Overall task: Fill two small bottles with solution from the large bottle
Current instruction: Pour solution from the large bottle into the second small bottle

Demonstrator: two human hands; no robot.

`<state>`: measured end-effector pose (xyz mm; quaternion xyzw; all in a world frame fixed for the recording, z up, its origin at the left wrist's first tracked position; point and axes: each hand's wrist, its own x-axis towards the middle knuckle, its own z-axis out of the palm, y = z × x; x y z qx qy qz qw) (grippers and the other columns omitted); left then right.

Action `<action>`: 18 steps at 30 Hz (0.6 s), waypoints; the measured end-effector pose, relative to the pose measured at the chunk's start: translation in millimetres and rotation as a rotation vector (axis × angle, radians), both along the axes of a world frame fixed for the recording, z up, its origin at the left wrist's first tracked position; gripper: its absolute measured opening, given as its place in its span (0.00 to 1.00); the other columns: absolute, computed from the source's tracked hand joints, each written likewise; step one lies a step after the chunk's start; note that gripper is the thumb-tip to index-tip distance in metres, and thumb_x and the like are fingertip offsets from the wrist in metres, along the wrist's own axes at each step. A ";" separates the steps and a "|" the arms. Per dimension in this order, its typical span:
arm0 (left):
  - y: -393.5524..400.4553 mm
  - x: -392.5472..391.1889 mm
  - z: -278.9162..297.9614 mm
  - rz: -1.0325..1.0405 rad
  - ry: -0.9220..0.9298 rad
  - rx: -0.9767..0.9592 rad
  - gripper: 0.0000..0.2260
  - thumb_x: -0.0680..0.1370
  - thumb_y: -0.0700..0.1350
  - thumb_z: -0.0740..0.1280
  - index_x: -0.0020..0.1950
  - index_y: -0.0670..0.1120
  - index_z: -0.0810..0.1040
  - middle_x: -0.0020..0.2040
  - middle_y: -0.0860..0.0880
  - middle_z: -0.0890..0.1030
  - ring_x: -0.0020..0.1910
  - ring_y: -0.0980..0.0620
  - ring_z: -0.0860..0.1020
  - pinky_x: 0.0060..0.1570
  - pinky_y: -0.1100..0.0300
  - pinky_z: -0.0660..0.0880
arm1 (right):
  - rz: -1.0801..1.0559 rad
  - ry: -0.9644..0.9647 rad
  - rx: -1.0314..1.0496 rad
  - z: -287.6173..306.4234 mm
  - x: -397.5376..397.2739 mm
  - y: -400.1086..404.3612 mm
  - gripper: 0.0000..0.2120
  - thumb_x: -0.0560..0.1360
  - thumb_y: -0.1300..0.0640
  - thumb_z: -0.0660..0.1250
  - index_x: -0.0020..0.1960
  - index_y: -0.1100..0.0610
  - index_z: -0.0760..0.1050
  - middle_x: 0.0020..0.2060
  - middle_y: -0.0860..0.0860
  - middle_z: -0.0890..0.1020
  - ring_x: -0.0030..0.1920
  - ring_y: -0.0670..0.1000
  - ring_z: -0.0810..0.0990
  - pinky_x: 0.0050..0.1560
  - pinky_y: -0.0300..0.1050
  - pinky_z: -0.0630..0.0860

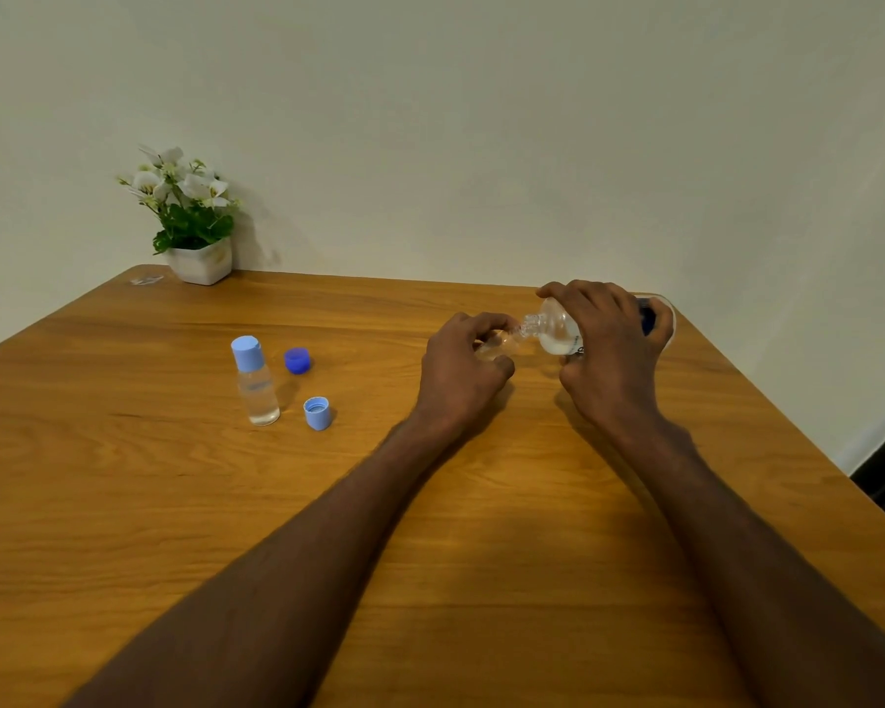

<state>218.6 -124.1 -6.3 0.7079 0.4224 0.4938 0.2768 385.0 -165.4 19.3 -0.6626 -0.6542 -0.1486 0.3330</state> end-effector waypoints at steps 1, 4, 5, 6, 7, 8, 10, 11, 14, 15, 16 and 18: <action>0.2 -0.1 -0.2 0.000 0.001 0.003 0.20 0.73 0.40 0.74 0.65 0.51 0.83 0.59 0.51 0.81 0.56 0.56 0.79 0.58 0.54 0.81 | 0.000 -0.002 0.000 0.1 0.1 0.0 0.41 0.65 0.68 0.74 0.73 0.42 0.71 0.69 0.45 0.75 0.74 0.52 0.68 0.74 0.66 0.53; 0.5 0.1 -0.2 -0.002 0.000 0.005 0.21 0.73 0.39 0.74 0.65 0.51 0.83 0.59 0.51 0.81 0.56 0.56 0.79 0.58 0.57 0.79 | -0.001 -0.003 -0.006 -0.2 -0.3 0.3 0.42 0.65 0.68 0.74 0.73 0.41 0.71 0.69 0.44 0.75 0.74 0.52 0.68 0.74 0.66 0.53; 0.4 0.2 -0.1 -0.004 0.003 0.003 0.21 0.73 0.39 0.74 0.65 0.51 0.83 0.59 0.50 0.81 0.56 0.56 0.79 0.57 0.59 0.78 | 0.002 0.000 -0.007 0.0 -0.4 0.1 0.42 0.65 0.68 0.74 0.73 0.41 0.71 0.69 0.45 0.75 0.74 0.52 0.68 0.74 0.67 0.54; 0.6 0.3 -0.1 -0.004 0.005 0.003 0.21 0.73 0.39 0.74 0.65 0.51 0.83 0.59 0.50 0.81 0.56 0.56 0.79 0.56 0.61 0.77 | 0.006 0.004 -0.005 0.3 -0.2 -0.1 0.42 0.65 0.69 0.74 0.73 0.41 0.71 0.69 0.45 0.75 0.74 0.52 0.68 0.74 0.68 0.54; 0.7 0.2 -0.2 -0.003 0.007 0.002 0.21 0.73 0.39 0.74 0.65 0.51 0.83 0.58 0.51 0.81 0.56 0.56 0.79 0.55 0.63 0.76 | 0.010 0.007 -0.001 0.5 -0.3 -0.4 0.42 0.65 0.69 0.74 0.73 0.42 0.71 0.69 0.45 0.75 0.74 0.52 0.68 0.74 0.68 0.54; 0.9 0.2 -0.4 -0.002 0.007 0.002 0.21 0.73 0.39 0.74 0.65 0.51 0.83 0.58 0.51 0.80 0.56 0.57 0.79 0.54 0.64 0.75 | 0.012 0.009 0.002 0.8 -0.3 -0.8 0.41 0.65 0.69 0.74 0.73 0.42 0.72 0.69 0.45 0.75 0.74 0.53 0.68 0.74 0.67 0.54; 0.6 0.0 -0.5 -0.004 0.002 0.004 0.21 0.73 0.39 0.74 0.65 0.51 0.83 0.58 0.51 0.81 0.56 0.57 0.79 0.54 0.64 0.75 | 0.010 0.004 0.007 0.9 -0.7 -1.5 0.41 0.65 0.69 0.74 0.73 0.42 0.72 0.69 0.45 0.75 0.74 0.53 0.68 0.74 0.67 0.53; 0.5 -0.1 -0.7 -0.004 -0.003 0.005 0.20 0.73 0.39 0.74 0.65 0.51 0.83 0.58 0.51 0.81 0.56 0.56 0.79 0.54 0.62 0.76 | 0.009 0.001 0.010 1.0 -0.8 -1.8 0.41 0.65 0.69 0.73 0.73 0.42 0.72 0.69 0.45 0.75 0.74 0.52 0.68 0.74 0.66 0.53; -0.1 -0.2 -0.2 -0.003 -0.012 0.005 0.19 0.73 0.39 0.73 0.64 0.51 0.84 0.58 0.51 0.81 0.56 0.56 0.80 0.56 0.57 0.79 | 0.010 0.001 0.016 0.5 -0.9 -1.6 0.41 0.65 0.69 0.73 0.72 0.42 0.73 0.68 0.45 0.76 0.73 0.52 0.68 0.74 0.67 0.53; -0.4 -0.1 0.3 -0.002 -0.011 0.005 0.19 0.73 0.39 0.73 0.64 0.51 0.84 0.58 0.51 0.81 0.56 0.56 0.80 0.57 0.57 0.79 | 0.009 0.000 0.015 0.6 -0.8 -1.5 0.41 0.64 0.70 0.73 0.72 0.42 0.73 0.68 0.45 0.76 0.73 0.52 0.68 0.74 0.67 0.53; -0.4 0.1 0.6 0.000 -0.008 0.006 0.20 0.73 0.39 0.74 0.64 0.51 0.84 0.58 0.51 0.81 0.56 0.56 0.79 0.56 0.58 0.79 | 0.007 -0.001 0.014 0.6 -0.7 -1.2 0.41 0.64 0.70 0.73 0.72 0.42 0.73 0.68 0.45 0.76 0.73 0.52 0.68 0.74 0.67 0.53; -0.7 0.5 0.9 0.000 -0.005 0.005 0.20 0.73 0.39 0.74 0.64 0.51 0.83 0.59 0.51 0.81 0.56 0.56 0.79 0.56 0.59 0.79 | 0.004 -0.005 0.009 0.8 -0.7 -1.0 0.41 0.64 0.69 0.73 0.72 0.42 0.72 0.69 0.45 0.75 0.74 0.52 0.68 0.74 0.67 0.53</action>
